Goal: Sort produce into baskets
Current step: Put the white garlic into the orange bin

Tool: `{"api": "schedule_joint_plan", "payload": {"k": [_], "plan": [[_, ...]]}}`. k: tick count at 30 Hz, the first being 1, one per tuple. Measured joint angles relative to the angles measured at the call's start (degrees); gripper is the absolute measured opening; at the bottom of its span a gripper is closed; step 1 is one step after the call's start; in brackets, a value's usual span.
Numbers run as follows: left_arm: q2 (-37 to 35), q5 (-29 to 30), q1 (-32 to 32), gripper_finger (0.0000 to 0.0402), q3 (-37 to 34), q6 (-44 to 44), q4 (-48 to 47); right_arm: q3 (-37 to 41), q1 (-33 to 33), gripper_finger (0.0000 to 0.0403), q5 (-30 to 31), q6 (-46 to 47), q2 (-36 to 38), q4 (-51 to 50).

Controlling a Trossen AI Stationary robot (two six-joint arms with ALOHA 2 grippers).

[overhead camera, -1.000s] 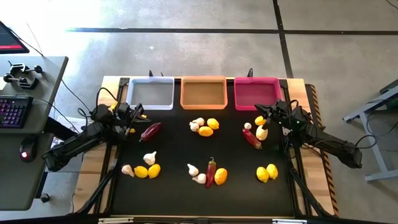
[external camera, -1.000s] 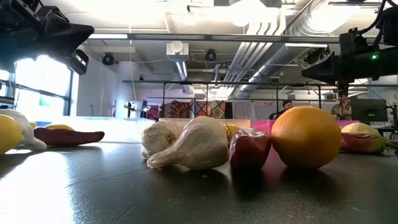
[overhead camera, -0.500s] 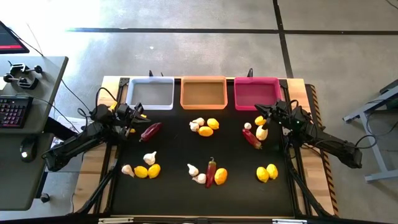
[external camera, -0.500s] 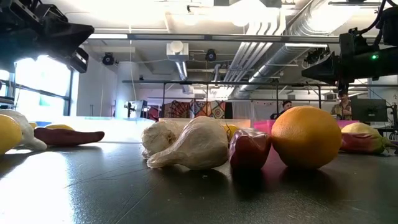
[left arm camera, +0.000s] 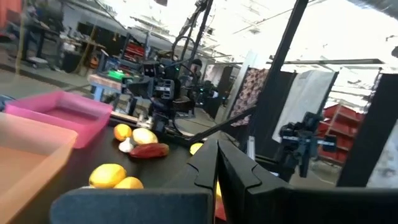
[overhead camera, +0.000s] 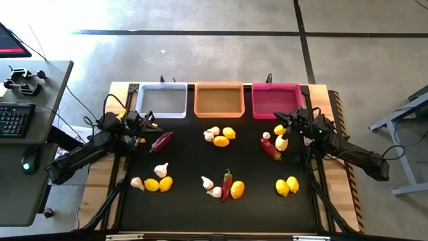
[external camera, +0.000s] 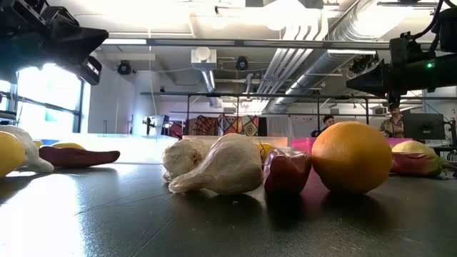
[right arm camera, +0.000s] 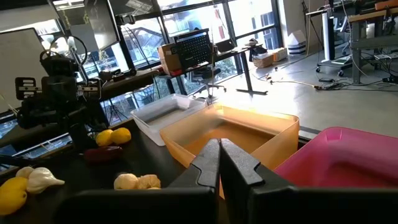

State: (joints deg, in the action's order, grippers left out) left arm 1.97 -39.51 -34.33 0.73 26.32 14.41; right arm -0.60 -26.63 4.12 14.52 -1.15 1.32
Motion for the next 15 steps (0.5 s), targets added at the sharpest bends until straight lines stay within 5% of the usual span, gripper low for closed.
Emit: {"api": "schedule_joint_plan", "payload": {"k": [15], "plan": [[0.0, 1.64, -0.04, 0.0, 0.0, -4.41, 0.04, -0.01, -0.01, 0.0, 0.0, 0.0, -0.01, 0.0]]}}
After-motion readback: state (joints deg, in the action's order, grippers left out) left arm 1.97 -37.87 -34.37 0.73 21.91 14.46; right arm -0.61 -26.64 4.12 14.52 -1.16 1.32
